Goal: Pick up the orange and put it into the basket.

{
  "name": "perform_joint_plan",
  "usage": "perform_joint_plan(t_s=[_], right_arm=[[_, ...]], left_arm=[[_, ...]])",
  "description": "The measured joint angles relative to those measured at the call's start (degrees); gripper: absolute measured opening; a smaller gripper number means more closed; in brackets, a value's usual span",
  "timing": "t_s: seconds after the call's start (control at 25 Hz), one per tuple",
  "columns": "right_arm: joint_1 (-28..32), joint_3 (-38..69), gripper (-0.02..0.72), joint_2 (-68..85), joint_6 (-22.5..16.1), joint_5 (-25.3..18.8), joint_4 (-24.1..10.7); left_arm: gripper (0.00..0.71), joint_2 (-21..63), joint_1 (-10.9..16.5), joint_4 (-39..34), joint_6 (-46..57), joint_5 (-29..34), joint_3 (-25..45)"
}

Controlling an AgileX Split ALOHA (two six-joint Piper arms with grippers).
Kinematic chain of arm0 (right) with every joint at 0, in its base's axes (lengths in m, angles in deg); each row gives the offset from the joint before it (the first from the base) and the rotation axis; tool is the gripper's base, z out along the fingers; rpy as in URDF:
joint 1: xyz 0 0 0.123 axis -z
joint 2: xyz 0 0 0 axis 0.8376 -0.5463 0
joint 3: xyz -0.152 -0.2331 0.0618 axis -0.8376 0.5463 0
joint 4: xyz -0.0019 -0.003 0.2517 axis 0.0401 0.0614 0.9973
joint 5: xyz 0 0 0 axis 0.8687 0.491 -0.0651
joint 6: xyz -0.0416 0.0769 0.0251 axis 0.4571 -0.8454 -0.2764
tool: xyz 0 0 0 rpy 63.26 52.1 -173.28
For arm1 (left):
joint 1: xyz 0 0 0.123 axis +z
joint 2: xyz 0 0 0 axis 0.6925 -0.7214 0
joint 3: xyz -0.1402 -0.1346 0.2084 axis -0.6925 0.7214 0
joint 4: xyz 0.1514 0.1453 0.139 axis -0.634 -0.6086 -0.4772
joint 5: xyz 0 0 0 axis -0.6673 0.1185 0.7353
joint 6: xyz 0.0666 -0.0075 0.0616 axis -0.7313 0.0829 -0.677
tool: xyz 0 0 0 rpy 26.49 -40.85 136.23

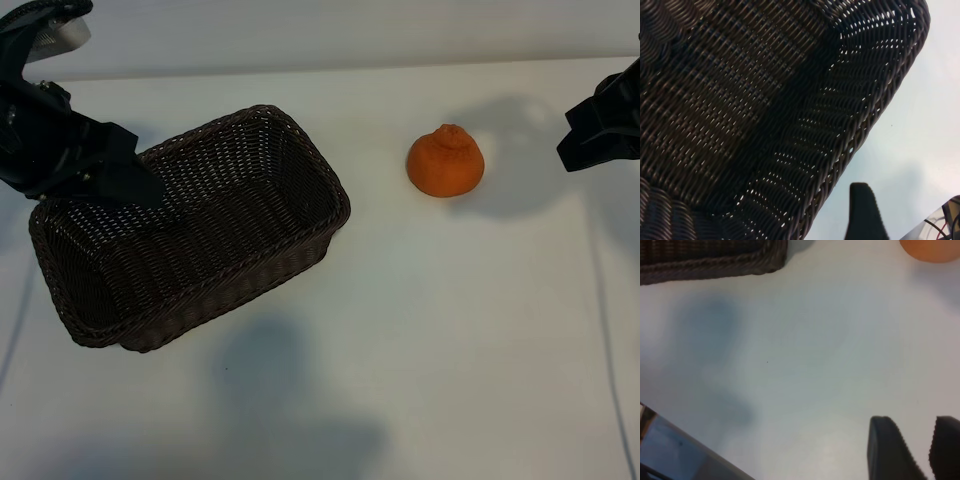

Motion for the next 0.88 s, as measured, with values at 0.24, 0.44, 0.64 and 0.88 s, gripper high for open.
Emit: perform_joint_plan(t_s=[0.24,0.44,0.64,0.88], right_arm=[[0.0,0.0,0.247,0.0,0.0,0.0,0.0],[0.0,0.0,0.247,0.0,0.0,0.0,0.0],[0.0,0.0,0.247,0.0,0.0,0.0,0.0],[0.0,0.0,0.247,0.0,-0.1,0.0,0.0]], left_arm=[[0.476,0.0,0.0,0.0,0.0,0.0,0.0],[0.476,0.0,0.0,0.0,0.0,-0.1,0.0],[0.475,0.0,0.0,0.0,0.0,-0.2,0.0],[0.475,0.0,0.0,0.0,0.0,-1.0,0.0]])
